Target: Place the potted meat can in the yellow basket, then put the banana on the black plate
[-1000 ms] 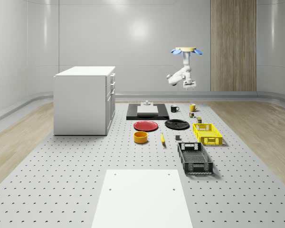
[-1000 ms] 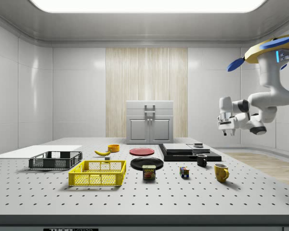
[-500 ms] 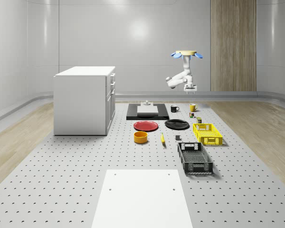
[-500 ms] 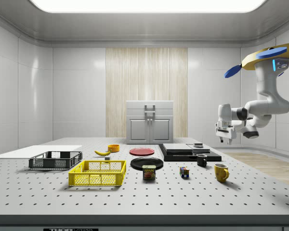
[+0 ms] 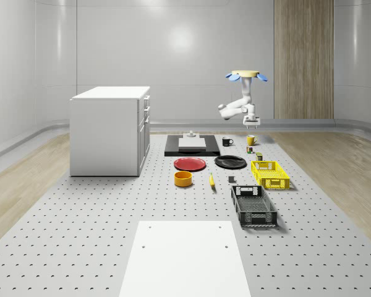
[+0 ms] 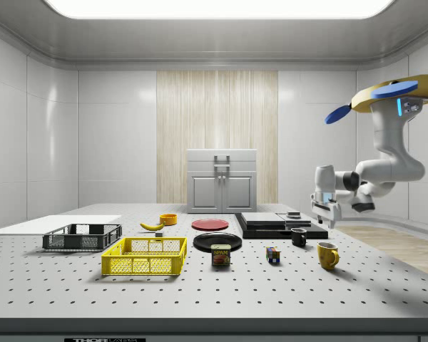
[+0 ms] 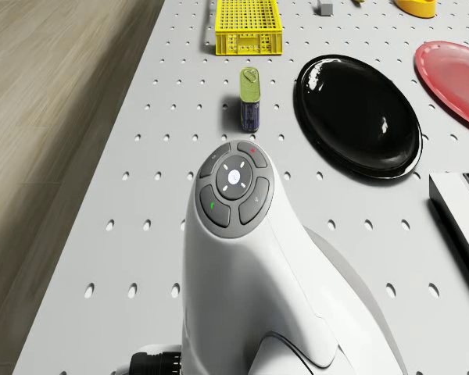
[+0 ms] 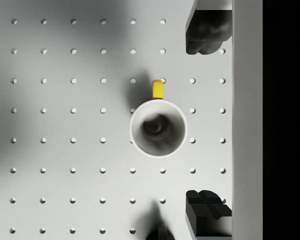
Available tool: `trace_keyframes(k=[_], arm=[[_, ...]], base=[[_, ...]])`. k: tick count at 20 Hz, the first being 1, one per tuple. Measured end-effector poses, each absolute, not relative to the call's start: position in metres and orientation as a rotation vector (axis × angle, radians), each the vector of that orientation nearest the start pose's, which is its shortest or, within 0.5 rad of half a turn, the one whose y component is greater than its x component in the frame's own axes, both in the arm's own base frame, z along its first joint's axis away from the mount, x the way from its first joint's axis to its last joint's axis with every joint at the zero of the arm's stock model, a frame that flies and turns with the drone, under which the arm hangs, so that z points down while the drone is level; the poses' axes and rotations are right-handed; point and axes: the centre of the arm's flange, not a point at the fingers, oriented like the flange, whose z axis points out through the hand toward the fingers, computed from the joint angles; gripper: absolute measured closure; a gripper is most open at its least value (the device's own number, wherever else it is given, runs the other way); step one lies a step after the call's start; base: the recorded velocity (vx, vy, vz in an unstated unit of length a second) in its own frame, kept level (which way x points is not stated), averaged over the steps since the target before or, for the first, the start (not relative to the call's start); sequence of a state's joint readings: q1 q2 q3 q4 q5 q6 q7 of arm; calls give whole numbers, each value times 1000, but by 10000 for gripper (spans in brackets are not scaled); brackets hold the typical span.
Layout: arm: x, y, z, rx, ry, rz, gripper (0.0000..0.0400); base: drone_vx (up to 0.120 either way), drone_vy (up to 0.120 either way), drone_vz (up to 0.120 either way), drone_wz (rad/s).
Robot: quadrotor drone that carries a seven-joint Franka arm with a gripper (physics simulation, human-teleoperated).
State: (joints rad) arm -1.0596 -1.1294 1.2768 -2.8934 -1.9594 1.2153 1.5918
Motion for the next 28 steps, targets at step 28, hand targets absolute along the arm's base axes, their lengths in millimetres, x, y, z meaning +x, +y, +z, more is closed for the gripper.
trace_keyframes(k=[28], arm=[[306, 0, 492, 1, -2, 785, 0]], base=[[120, 4, -20, 0]])
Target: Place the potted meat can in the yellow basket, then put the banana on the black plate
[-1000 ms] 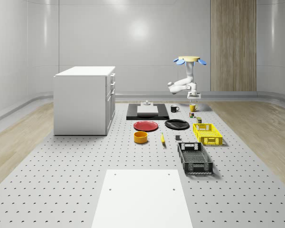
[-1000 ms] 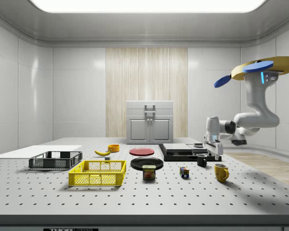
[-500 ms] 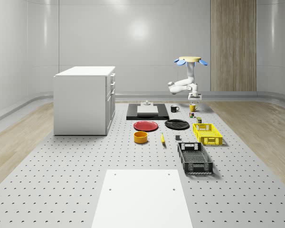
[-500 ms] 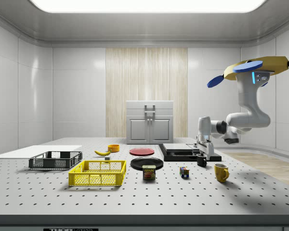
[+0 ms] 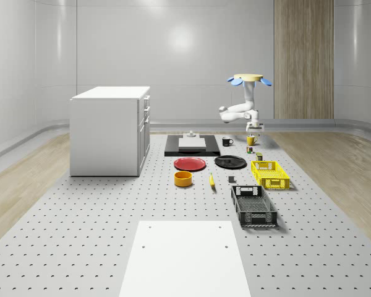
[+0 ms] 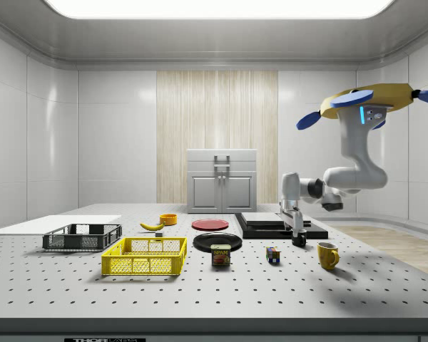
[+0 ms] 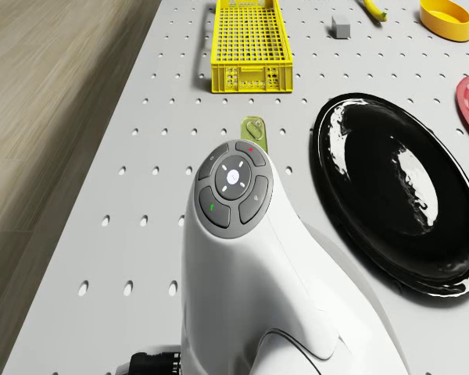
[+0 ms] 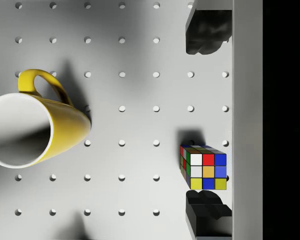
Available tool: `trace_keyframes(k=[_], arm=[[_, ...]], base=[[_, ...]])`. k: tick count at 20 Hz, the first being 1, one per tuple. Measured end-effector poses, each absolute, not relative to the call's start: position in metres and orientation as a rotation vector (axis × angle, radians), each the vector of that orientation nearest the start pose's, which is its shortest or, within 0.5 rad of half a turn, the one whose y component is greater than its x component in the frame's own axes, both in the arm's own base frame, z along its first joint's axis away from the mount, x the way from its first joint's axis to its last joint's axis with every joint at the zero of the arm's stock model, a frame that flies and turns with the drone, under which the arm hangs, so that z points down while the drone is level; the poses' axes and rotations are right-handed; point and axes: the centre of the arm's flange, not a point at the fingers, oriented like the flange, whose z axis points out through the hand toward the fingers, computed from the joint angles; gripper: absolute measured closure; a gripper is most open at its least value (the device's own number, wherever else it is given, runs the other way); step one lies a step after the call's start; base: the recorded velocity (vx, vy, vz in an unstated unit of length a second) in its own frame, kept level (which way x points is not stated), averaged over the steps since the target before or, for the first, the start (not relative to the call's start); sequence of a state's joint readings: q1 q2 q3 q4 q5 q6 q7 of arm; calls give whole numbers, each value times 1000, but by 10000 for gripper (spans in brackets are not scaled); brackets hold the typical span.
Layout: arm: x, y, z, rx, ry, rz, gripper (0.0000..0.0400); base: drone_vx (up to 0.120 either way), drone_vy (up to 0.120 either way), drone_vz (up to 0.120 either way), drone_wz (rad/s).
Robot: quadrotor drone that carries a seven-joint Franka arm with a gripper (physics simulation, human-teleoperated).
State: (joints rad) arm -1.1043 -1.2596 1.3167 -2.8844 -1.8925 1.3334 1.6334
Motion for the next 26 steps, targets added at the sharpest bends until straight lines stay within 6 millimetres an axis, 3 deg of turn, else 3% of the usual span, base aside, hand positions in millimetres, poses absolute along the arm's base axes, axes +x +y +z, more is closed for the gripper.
trace_keyframes(k=[26], arm=[[306, 0, 492, 1, -2, 785, 0]], base=[[120, -6, -5, 0]])
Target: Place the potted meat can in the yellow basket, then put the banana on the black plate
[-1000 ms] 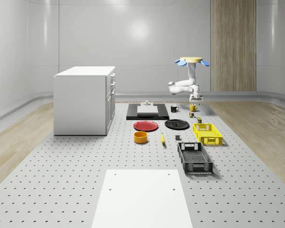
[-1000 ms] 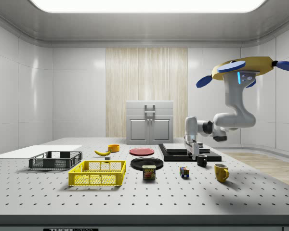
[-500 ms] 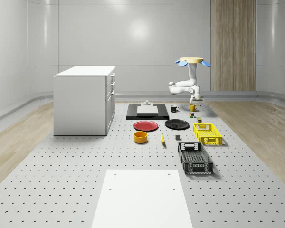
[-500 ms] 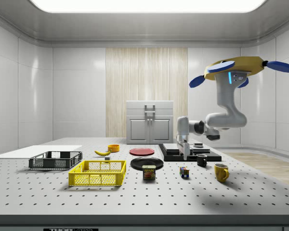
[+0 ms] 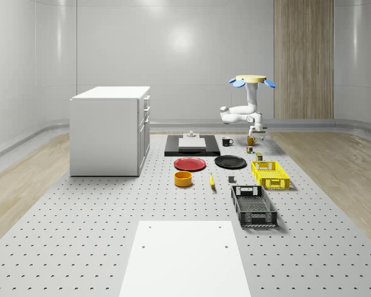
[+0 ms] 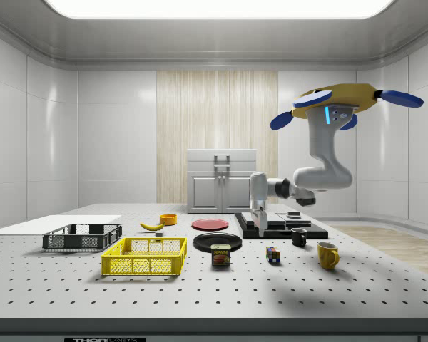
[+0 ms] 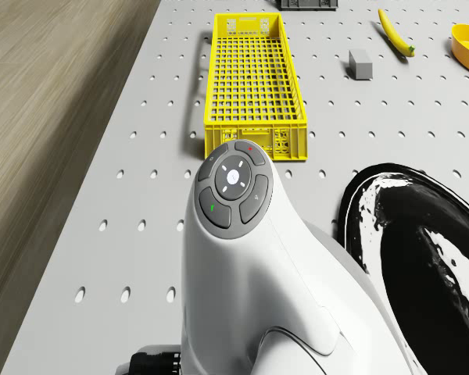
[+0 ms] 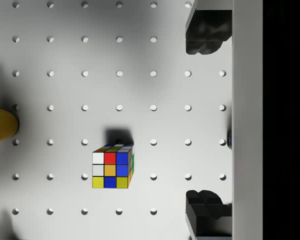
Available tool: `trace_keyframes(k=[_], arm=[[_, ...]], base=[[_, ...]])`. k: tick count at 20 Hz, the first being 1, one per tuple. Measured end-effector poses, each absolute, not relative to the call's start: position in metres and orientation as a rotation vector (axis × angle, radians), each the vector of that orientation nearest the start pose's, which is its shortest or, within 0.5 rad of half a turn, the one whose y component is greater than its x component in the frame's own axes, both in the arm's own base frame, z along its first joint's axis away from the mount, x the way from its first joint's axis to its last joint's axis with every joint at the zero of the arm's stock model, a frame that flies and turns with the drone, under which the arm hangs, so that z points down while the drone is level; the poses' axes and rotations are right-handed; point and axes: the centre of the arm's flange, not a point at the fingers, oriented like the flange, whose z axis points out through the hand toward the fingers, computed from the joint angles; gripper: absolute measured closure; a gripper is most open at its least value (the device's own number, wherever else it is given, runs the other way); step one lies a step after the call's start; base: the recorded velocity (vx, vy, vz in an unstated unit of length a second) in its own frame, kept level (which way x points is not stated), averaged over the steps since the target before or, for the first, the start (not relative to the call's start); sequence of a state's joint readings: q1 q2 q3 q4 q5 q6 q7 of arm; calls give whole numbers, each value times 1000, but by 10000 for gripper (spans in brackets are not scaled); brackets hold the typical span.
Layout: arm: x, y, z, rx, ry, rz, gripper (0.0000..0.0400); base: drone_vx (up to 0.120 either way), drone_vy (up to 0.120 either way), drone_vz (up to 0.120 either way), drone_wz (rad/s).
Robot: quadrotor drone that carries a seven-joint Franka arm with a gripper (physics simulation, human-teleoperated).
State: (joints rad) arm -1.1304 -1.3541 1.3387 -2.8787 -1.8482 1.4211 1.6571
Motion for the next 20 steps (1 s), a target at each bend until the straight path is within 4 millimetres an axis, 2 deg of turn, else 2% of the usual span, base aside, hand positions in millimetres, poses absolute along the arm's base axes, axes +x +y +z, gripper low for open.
trace_keyframes(k=[5, 6, 10, 20], arm=[[306, 0, 492, 1, -2, 785, 0], [306, 0, 492, 1, -2, 785, 0], [306, 0, 492, 1, -2, 785, 0], [306, 0, 492, 1, -2, 785, 0]], base=[[120, 0, -120, 0], [120, -120, -40, 0], [120, -110, 0, 0], [120, 0, 0, 0]])
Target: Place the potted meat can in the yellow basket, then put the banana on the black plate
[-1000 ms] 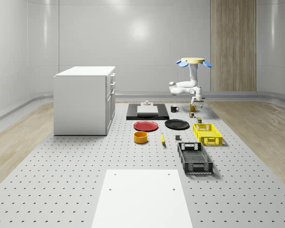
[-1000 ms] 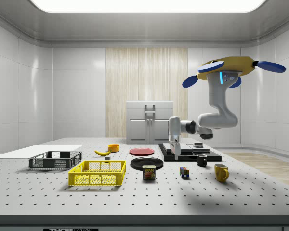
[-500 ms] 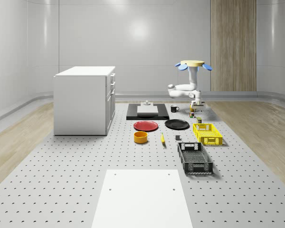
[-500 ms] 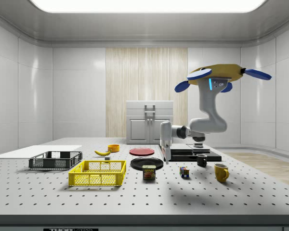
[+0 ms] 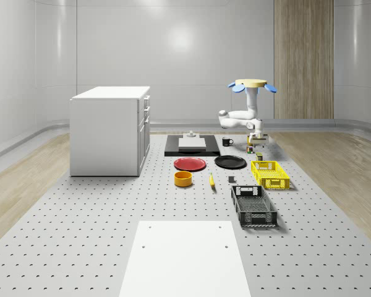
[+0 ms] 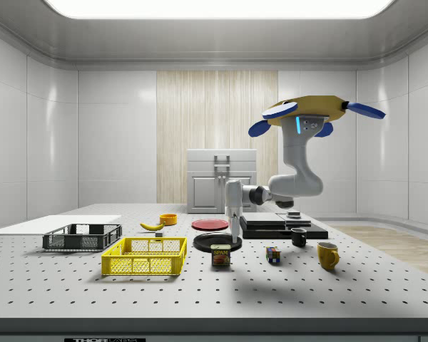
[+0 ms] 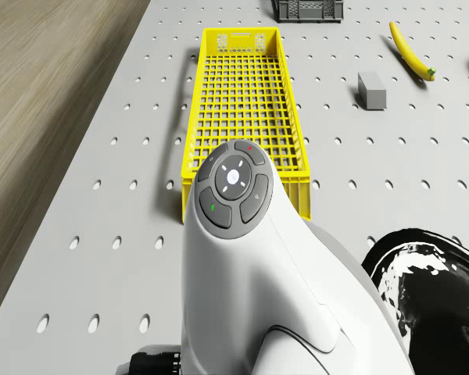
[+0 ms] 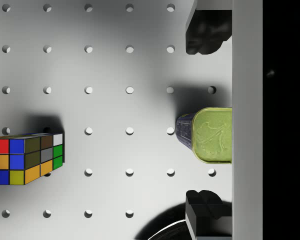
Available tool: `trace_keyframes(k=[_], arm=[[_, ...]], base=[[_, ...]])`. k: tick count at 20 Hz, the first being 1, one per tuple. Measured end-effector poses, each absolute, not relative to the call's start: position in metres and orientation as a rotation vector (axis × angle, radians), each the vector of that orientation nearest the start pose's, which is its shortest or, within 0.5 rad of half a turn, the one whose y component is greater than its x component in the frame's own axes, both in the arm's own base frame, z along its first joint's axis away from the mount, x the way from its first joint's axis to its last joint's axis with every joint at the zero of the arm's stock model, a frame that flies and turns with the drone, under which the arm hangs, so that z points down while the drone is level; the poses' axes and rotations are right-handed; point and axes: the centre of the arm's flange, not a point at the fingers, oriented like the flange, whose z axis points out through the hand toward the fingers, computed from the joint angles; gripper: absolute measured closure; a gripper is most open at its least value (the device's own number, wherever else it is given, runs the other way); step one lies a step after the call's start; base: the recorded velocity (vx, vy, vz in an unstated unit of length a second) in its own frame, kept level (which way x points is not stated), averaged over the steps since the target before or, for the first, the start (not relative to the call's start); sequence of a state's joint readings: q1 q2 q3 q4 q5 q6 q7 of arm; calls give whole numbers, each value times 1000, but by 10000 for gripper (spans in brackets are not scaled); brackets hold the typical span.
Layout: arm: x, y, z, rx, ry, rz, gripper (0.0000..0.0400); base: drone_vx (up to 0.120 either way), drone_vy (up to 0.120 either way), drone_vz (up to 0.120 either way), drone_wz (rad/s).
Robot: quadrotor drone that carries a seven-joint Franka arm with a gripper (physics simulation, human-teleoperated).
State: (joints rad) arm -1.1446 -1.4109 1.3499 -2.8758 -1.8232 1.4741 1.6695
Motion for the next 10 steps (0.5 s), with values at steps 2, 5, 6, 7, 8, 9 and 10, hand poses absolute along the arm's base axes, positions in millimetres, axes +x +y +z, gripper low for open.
trace_keyframes(k=[2, 5, 6, 7, 8, 9, 10], arm=[[306, 0, 492, 1, -2, 785, 0], [306, 0, 492, 1, -2, 785, 0], [306, 0, 492, 1, -2, 785, 0], [306, 0, 492, 1, -2, 785, 0], [306, 0, 492, 1, -2, 785, 0], [306, 0, 492, 1, -2, 785, 0], [306, 0, 492, 1, -2, 785, 0]], base=[[120, 0, 0, 0], [120, 0, 0, 0], [120, 0, 0, 0], [120, 0, 0, 0], [120, 0, 0, 0], [120, 0, 0, 0], [120, 0, 0, 0]])
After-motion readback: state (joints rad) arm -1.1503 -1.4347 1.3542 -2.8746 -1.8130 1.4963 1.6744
